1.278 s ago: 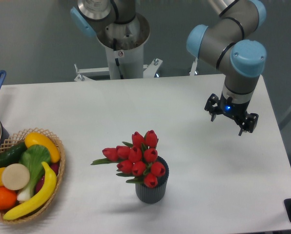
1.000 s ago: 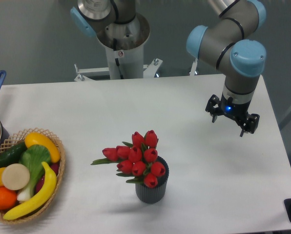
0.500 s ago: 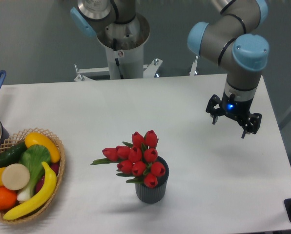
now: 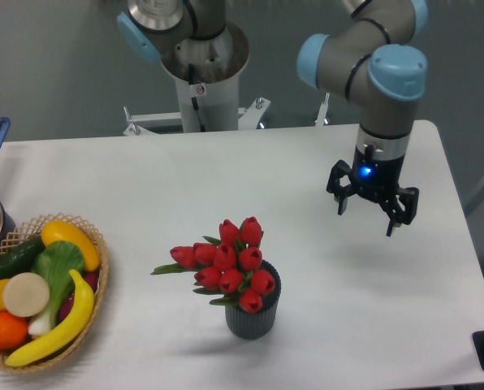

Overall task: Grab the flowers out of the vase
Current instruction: 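Move the open gripper toward the red tulip bouquet in the vase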

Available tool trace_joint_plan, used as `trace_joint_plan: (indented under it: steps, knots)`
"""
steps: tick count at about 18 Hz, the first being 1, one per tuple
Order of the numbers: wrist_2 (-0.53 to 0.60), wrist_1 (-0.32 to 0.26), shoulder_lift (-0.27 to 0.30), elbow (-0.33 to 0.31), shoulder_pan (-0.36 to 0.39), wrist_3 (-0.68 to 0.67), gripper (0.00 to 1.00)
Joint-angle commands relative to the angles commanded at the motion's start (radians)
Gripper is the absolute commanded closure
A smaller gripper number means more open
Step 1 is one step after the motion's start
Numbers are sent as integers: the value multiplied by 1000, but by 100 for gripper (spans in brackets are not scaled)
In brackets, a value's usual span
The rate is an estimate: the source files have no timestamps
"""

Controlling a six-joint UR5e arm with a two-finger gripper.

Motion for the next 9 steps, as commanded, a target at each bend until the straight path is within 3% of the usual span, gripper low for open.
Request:
trace_joint_plan:
  steps: [5,9]
  knots:
    - [-267,3,14,-18,2,0,0]
    - [-391,2,22,-25,-14,-12,0]
